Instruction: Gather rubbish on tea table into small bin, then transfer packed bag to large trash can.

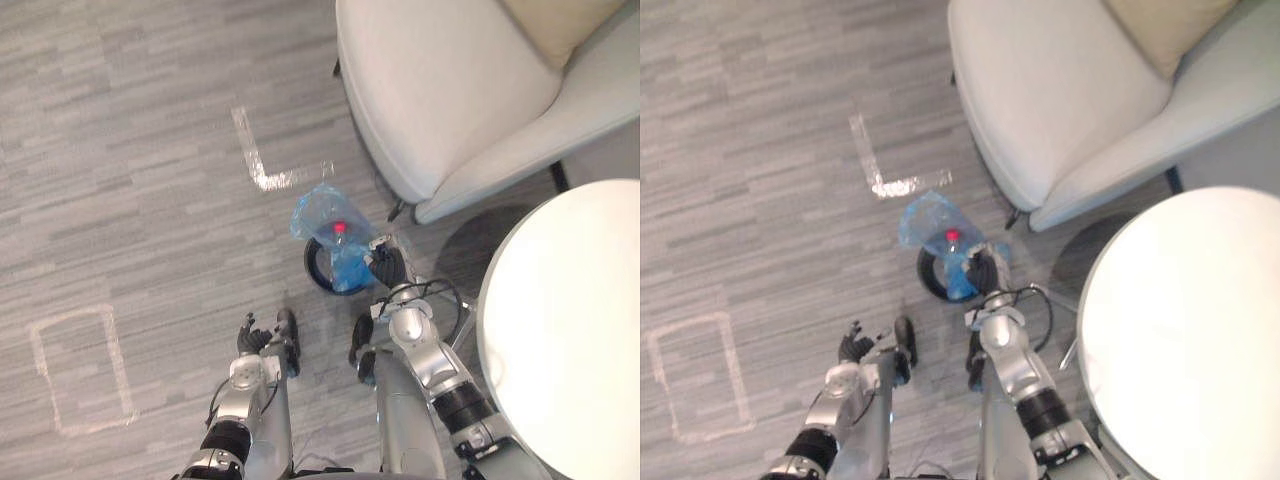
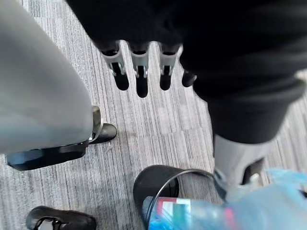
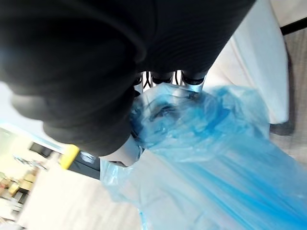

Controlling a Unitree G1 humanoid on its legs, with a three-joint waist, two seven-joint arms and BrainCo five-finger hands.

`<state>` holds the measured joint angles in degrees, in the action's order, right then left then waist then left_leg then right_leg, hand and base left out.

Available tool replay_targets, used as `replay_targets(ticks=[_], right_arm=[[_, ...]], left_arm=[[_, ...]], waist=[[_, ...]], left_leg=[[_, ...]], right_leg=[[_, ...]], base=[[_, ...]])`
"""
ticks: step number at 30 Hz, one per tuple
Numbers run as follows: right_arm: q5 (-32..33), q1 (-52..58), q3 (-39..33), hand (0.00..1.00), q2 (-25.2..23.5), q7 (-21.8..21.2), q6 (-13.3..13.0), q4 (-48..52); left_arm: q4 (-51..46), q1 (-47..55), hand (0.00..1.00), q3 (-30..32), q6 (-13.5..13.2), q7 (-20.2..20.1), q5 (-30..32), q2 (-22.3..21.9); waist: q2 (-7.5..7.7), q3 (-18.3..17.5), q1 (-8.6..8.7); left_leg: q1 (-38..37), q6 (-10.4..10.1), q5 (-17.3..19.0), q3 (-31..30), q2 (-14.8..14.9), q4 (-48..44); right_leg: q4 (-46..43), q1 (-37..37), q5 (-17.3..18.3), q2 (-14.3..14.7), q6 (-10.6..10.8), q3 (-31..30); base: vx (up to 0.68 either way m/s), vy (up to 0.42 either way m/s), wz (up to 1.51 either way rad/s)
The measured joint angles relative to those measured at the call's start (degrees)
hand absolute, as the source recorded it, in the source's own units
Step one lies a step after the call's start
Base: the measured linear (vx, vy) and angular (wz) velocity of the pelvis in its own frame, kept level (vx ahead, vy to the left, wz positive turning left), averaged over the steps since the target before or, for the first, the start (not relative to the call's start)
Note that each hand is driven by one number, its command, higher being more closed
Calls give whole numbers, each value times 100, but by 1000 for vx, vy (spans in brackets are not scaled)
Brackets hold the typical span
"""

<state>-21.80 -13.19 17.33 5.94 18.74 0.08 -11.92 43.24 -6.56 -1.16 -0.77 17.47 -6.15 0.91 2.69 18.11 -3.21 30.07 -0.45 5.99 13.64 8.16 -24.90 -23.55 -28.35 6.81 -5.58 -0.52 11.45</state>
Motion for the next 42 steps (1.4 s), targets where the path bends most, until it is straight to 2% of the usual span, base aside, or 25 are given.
replay_targets(ticks=[3, 5, 9, 14, 19, 22, 27, 29, 31, 34, 38, 42], right_arm=[[203, 347, -42, 100, -146, -86, -39, 345], [284, 468, -91, 100, -155, -149, -192, 615], [463, 471, -388, 100, -135, -256, -358, 646], [668, 555, -597, 100, -95, -427, -364, 561], [684, 566, -606, 100, -83, -561, -390, 407], [862, 558, -603, 100, -57, -678, -406, 429], [1173, 568, -594, 100, 185, -886, -414, 559], [1340, 630, -578, 100, 291, -955, -418, 832], [1588, 691, -567, 100, 388, -1090, -531, 1179], [1861, 705, -509, 100, 517, -1255, -653, 1343], [2309, 726, -412, 100, 632, -1546, -654, 1344], [2945, 723, -241, 100, 655, -1861, -653, 1378]], left_arm=[[277, 171, 0, -2, 97, -34, 167, -1], [501, 270, 0, -7, 126, -43, 273, -1], [932, 349, 0, 1, 151, -151, 414, 34], [978, 528, 0, 3, 162, -180, 505, 134], [944, 639, 0, -6, 170, -190, 614, 188], [436, 800, 0, -160, 174, -197, 614, 252], [-1054, 1125, 0, -396, 151, -202, 610, 337], [-1623, 1215, 0, -519, 138, -206, 612, 414], [-2265, 1349, 0, -629, 91, -277, 612, 430], [-2897, 1405, 0, -828, 40, -397, 608, 527], [-3523, 1422, 0, -960, -133, -607, 601, 580], [-3941, 1403, 0, -1132, -156, -714, 669, 863]], waist=[[48, -212, 12], [48, -457, 49], [25, -743, 69], [-24, -863, 112], [-82, -1038, 117], [-84, -1055, 120], [-103, -1119, 119], [-117, -1133, 119], [-153, -1255, 120], [-194, -1337, 171], [-219, -1424, 202], [-215, -1430, 252]], left_leg=[[-585, -69, -50, 9, -43, 366], [-875, -95, -133, 15, -113, 673], [-1370, -127, -290, -3, -197, 1189], [-1849, -111, -426, 4, -328, 1585], [-2065, -77, -610, 7, -462, 1936], [-2221, -58, -772, 9, -522, 2251], [-2388, -53, -912, 2, -624, 2612], [-2505, -53, -935, -1, -660, 2712], [-2541, -63, -965, -7, -700, 2830], [-2643, 28, -1030, -5, -727, 2922], [-2761, 67, -1059, 14, -771, 3068], [-2866, 66, -1048, 67, -796, 3076]], right_leg=[[422, 592, -66, 58, 44, 11], [723, 878, -145, 76, 66, 8], [1512, 1504, -483, 183, 130, -12], [2095, 2055, -736, 202, 193, -82], [2251, 2165, -837, 175, 226, -130], [2317, 2151, -895, 138, 253, -203], [2470, 2223, -1040, 95, 292, -290], [2485, 2253, -1048, 76, 300, -320], [2489, 2243, -1061, 62, 319, -389], [2496, 2299, -1066, 58, 324, -409], [2516, 2353, -1056, 61, 337, -419], [2516, 2431, -1048, 49, 349, -471]], base=[[125, -13, -3], [129, 1, -2], [125, 20, -4], [37, 31, -4], [-10, 14, -2], [-73, 35, -6], [-33, 39, -9], [-25, 55, -10], [23, 45, -13], [45, 35, -5], [42, 27, -2], [19, 30, -6]])
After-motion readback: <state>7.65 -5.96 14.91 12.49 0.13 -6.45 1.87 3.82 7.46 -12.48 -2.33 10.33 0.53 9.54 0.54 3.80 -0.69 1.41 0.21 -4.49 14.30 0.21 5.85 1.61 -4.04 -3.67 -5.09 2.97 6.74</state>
